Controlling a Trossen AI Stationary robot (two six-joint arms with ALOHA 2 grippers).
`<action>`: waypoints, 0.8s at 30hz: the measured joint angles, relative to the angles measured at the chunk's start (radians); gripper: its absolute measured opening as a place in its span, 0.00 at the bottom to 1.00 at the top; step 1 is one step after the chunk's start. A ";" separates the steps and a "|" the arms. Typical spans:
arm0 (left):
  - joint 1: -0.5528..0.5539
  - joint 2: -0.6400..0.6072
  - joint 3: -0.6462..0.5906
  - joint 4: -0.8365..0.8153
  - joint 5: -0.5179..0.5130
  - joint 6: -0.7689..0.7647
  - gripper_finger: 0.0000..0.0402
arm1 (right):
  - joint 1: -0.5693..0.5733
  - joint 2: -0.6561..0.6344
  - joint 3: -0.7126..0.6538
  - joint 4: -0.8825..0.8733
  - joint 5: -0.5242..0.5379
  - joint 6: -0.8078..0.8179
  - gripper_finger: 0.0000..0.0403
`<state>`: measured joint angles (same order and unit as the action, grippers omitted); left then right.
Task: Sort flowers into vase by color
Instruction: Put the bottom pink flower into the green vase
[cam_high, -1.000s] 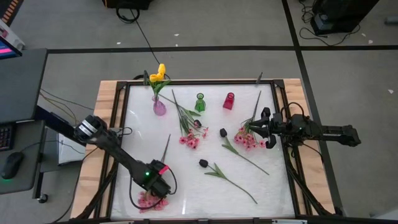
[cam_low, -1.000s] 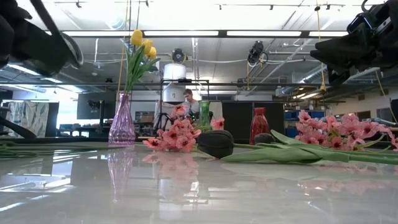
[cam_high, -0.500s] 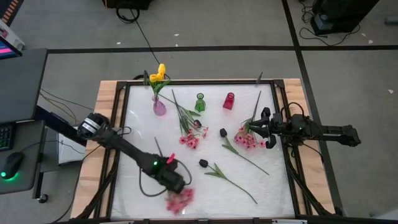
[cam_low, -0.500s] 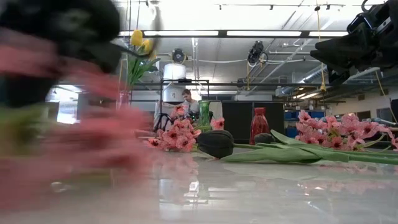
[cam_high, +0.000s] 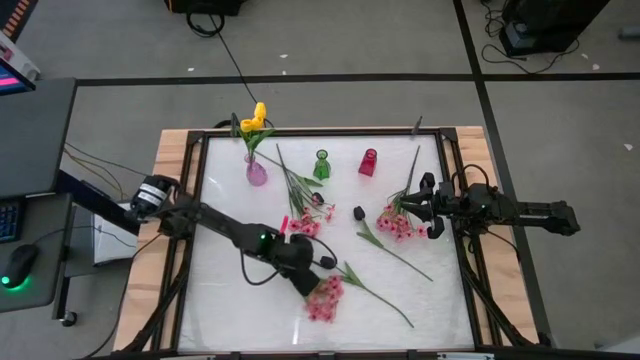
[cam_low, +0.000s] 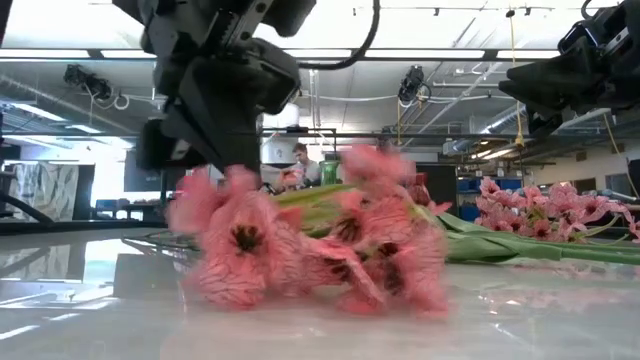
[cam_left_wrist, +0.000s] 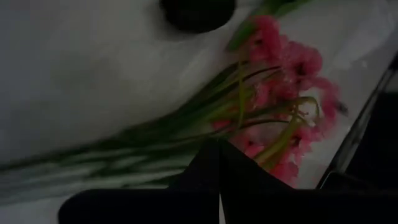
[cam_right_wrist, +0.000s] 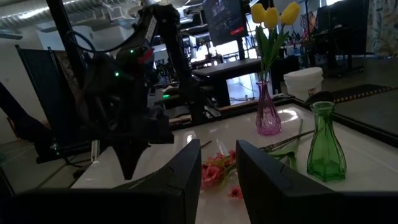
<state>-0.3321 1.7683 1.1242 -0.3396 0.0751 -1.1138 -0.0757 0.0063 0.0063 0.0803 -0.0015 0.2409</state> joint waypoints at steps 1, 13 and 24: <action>0.003 0.000 0.005 -0.001 0.002 0.042 0.00 | 0.000 0.000 0.000 0.000 0.000 0.000 0.27; -0.049 0.000 0.107 -0.103 0.008 0.931 0.02 | 0.000 0.000 0.000 0.001 0.000 0.000 0.27; -0.036 0.000 0.109 -0.380 -0.037 1.296 0.03 | 0.000 0.000 0.000 0.000 0.000 0.000 0.27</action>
<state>-0.3679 1.7679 1.2331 -0.7195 0.0385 0.1820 -0.0759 0.0065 0.0065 0.0803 -0.0017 0.2409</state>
